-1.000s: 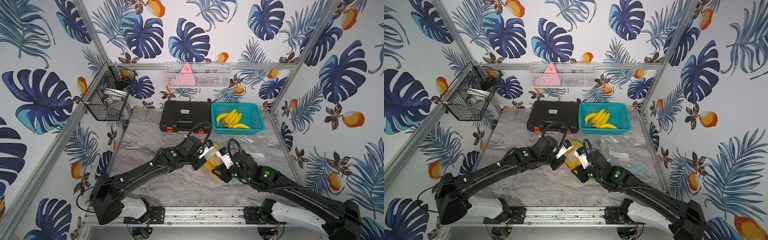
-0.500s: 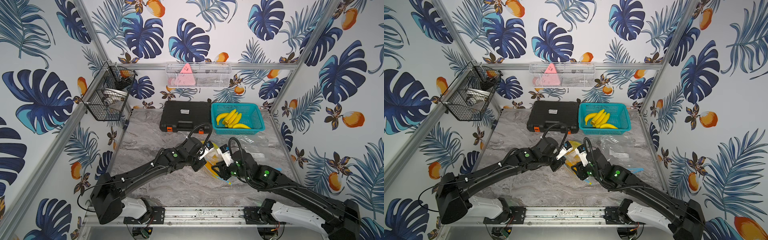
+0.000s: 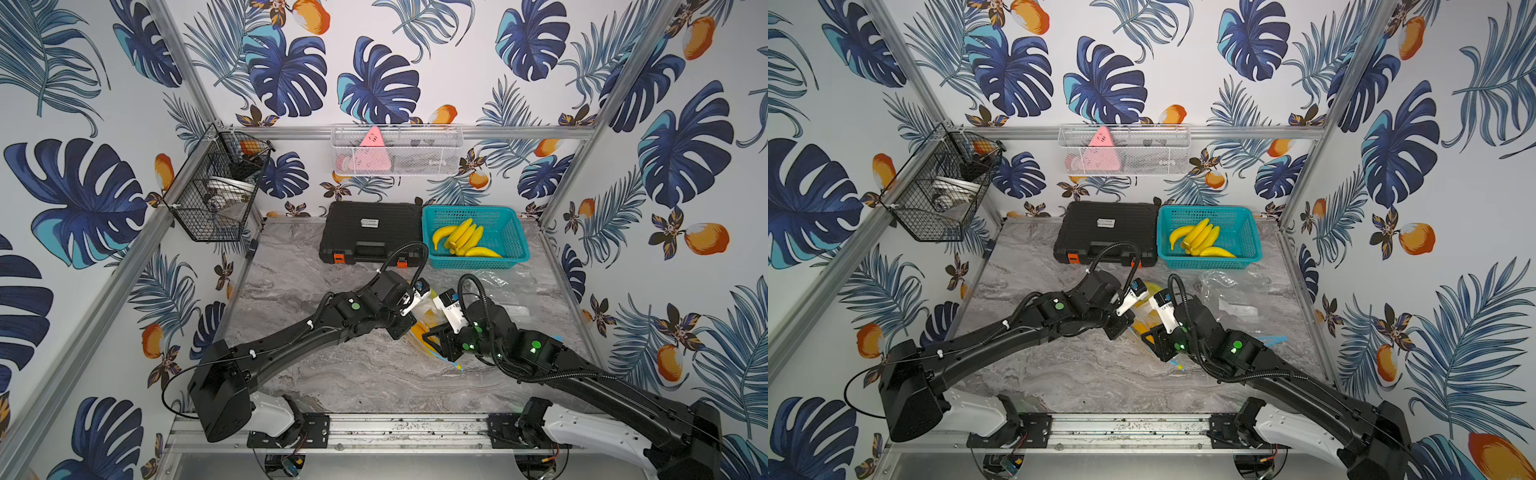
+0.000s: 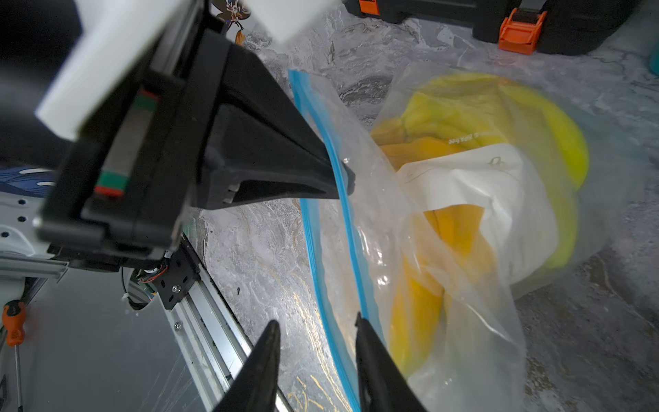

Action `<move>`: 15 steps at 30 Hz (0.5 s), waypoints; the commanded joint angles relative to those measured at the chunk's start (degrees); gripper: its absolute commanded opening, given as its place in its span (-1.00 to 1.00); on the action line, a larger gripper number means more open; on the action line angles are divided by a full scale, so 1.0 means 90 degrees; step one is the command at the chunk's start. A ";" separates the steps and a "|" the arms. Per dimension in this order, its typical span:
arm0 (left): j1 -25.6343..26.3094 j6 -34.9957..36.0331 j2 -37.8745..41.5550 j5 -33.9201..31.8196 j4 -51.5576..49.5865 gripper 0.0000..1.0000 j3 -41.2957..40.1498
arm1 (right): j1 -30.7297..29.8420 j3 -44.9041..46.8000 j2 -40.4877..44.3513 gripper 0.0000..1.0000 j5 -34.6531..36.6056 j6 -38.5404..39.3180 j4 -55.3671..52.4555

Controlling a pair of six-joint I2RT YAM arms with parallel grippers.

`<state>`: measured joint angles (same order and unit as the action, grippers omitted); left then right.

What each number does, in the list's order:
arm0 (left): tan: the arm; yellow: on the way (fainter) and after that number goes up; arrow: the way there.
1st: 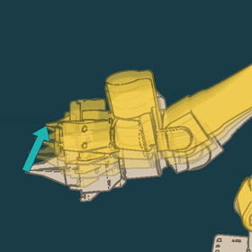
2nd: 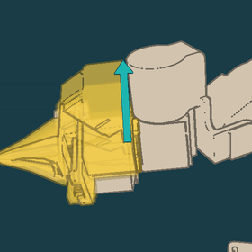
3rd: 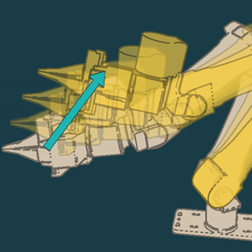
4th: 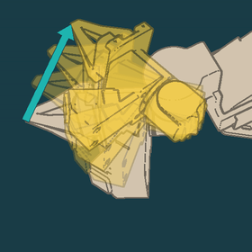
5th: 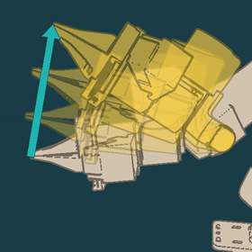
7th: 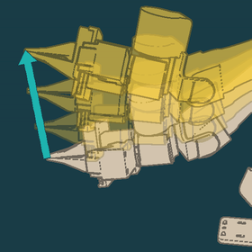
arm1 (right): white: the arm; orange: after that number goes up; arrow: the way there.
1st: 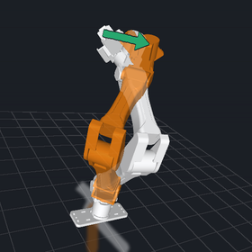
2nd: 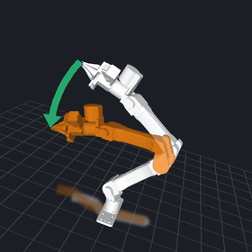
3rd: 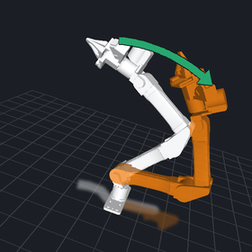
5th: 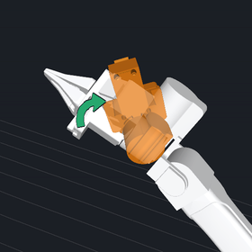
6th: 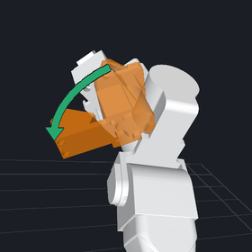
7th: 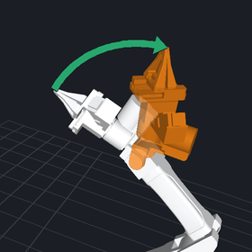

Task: Open the zip-top bag and take out the banana
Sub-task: Pick up the banana from the zipper food storage bag.

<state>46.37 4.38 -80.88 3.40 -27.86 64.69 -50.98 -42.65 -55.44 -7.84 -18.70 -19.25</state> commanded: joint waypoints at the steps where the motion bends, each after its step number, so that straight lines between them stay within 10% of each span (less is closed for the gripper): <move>1: -0.0004 -0.0162 0.0050 0.0143 0.0115 -1.00 0.0040 | -0.0008 0.0046 -0.0203 -0.25 -0.0159 -0.0076 0.0319; 15: -0.0004 -0.0288 0.0519 0.0517 0.0438 -1.00 -0.0552 | 0.0464 0.0163 -0.0840 -0.08 0.0252 -0.0127 0.0616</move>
<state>46.37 2.92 -76.79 6.61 -25.89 60.45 -47.13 -41.36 -63.00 -6.33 -19.09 -14.90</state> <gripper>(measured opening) 0.057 0.462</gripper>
